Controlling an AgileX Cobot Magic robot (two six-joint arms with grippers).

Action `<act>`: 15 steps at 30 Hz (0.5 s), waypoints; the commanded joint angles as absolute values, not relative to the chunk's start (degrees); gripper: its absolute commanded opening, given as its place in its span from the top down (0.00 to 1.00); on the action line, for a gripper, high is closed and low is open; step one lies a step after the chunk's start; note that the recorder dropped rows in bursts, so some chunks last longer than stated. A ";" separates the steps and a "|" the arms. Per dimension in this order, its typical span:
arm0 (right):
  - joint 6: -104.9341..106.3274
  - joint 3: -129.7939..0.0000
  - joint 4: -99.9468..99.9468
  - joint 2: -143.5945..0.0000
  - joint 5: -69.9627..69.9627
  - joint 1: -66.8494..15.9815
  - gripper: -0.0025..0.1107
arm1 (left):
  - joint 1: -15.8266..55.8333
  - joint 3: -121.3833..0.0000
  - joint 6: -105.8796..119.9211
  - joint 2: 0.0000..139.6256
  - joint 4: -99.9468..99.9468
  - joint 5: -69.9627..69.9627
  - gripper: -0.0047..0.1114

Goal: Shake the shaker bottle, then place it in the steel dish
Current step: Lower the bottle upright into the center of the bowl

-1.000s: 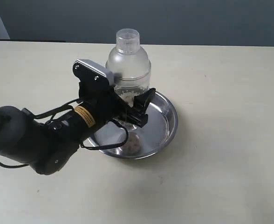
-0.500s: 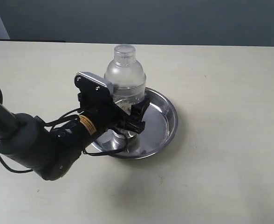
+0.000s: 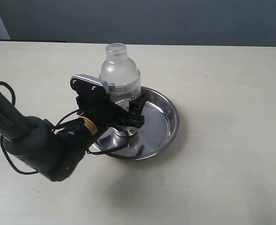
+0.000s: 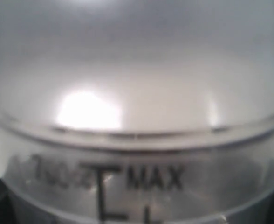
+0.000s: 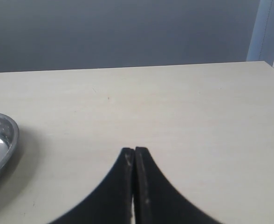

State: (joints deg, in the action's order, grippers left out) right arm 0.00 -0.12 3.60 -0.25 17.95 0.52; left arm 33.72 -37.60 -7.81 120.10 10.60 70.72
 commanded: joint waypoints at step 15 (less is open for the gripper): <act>0.00 0.00 3.50 0.00 17.47 0.51 0.98 | 33.87 -38.33 -7.18 120.98 2.07 69.96 0.49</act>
State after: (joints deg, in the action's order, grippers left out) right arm 0.00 -0.12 3.60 -0.25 17.95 0.52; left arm 33.72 -38.40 -6.98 120.64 2.91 70.96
